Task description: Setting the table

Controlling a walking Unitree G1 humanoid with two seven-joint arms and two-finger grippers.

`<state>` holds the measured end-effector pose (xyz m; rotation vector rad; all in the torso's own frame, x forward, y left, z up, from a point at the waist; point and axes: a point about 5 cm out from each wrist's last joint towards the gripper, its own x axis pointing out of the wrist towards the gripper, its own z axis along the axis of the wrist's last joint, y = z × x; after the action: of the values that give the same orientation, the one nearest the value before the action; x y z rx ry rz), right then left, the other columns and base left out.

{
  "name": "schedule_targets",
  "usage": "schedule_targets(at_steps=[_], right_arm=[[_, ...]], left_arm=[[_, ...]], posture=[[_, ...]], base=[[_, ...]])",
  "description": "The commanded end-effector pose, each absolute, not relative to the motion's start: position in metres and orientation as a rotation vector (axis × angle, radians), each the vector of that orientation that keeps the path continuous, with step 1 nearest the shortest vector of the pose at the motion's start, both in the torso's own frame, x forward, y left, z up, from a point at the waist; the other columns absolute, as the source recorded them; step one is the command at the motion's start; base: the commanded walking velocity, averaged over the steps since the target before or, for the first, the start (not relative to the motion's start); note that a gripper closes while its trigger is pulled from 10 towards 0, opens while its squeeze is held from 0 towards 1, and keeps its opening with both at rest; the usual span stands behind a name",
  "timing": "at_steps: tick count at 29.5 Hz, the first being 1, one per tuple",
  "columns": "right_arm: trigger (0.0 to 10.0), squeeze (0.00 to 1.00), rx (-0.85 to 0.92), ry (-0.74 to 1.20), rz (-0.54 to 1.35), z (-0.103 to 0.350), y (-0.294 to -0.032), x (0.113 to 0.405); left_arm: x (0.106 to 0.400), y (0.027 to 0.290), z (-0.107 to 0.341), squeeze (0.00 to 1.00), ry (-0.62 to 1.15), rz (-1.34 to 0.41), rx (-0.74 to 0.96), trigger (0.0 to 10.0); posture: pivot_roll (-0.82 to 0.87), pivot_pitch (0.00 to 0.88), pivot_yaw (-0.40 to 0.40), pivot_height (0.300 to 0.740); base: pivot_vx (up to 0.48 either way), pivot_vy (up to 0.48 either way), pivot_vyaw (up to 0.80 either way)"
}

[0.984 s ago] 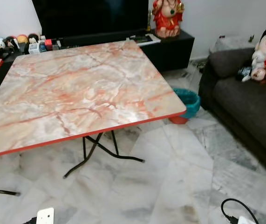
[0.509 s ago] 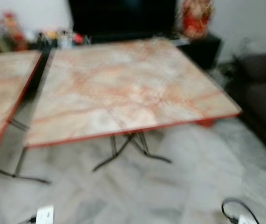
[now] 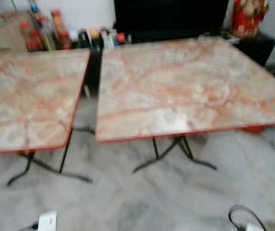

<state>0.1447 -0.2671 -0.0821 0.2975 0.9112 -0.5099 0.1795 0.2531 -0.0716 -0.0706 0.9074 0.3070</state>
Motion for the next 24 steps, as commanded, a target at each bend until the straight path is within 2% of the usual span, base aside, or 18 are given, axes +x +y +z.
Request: schedule_targets(at_steps=[1,14,24], right_arm=[[10.0,0.00,0.298,0.923,-0.531,-0.0830,-0.2715,0.1386],[10.0,0.00,0.310,0.917,-0.534,-0.0843,-0.2698,0.1360],[10.0,0.00,0.315,0.914,-0.531,-0.0846,-0.2691,0.1354]], left_arm=[[0.1758,0.2525,-0.0737,0.00,0.923,0.308,-0.070,10.0],[0.1733,0.2536,-0.0743,0.00,0.924,0.298,-0.059,10.0],[0.1725,0.2546,-0.0743,0.00,0.923,0.296,-0.056,10.0]], posture=[[-0.03,0.059,0.055,0.740],[-0.03,0.020,0.062,0.740],[-0.03,0.030,0.065,0.740]], base=[[0.000,0.480,0.00],[0.000,0.480,0.00],[0.000,0.480,0.00]])
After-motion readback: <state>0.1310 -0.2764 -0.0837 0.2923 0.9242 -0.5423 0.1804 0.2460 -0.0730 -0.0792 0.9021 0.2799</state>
